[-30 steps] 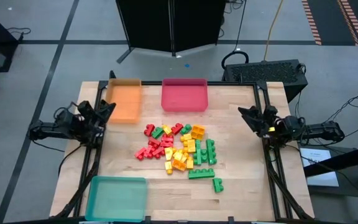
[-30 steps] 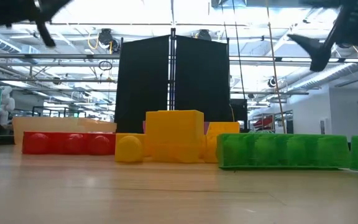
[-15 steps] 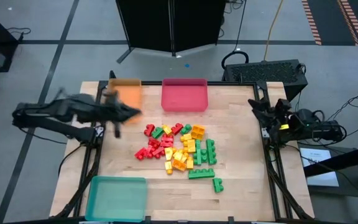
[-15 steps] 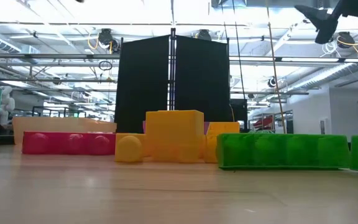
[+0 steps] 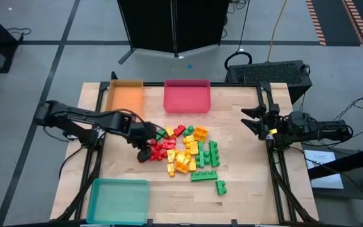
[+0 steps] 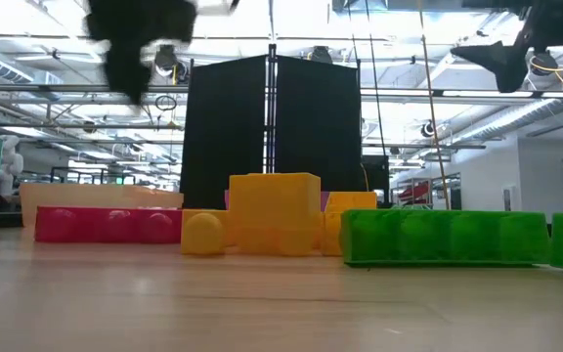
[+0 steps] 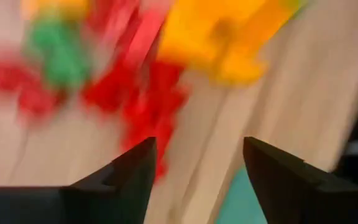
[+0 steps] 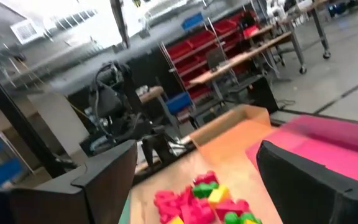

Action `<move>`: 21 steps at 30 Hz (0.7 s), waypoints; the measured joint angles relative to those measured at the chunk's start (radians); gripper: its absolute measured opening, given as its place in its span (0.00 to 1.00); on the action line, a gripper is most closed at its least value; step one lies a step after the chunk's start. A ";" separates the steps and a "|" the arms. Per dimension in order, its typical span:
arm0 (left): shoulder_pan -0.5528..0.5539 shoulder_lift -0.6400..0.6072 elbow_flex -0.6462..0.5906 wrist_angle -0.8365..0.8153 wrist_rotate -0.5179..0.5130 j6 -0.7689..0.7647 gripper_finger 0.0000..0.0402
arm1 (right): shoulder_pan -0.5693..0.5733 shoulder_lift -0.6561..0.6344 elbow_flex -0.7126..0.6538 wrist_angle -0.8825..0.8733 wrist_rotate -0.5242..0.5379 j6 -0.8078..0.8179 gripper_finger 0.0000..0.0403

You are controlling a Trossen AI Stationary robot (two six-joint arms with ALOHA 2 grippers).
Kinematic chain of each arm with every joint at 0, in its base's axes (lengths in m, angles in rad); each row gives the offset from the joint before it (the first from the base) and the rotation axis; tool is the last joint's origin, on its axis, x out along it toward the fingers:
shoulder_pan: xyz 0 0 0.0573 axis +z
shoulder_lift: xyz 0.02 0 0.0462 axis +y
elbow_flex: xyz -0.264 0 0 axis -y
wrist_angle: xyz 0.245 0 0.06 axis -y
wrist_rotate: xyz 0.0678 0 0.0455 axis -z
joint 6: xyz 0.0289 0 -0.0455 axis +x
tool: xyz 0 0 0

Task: Sort blocks
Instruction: Put the red game piece into the red bin

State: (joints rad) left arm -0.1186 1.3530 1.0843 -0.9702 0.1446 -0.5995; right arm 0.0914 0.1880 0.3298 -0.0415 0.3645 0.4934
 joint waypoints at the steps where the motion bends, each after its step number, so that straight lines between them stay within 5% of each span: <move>1: -0.012 0.010 0.000 -0.043 -0.013 -0.037 0.64 | 0.000 0.006 0.000 -0.005 0.000 0.000 0.80; 10: -0.129 0.019 -0.038 -0.093 -0.337 -0.251 0.66 | 0.000 0.049 0.000 -0.006 -0.001 -0.006 0.80; 21: -0.182 0.020 -0.284 0.180 -0.273 -0.389 0.66 | 0.000 0.056 0.000 -0.052 -0.005 0.027 0.80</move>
State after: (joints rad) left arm -0.3003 1.3727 0.8000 -0.7899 -0.1289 -0.9885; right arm 0.0914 0.2436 0.3298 -0.0933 0.3591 0.5209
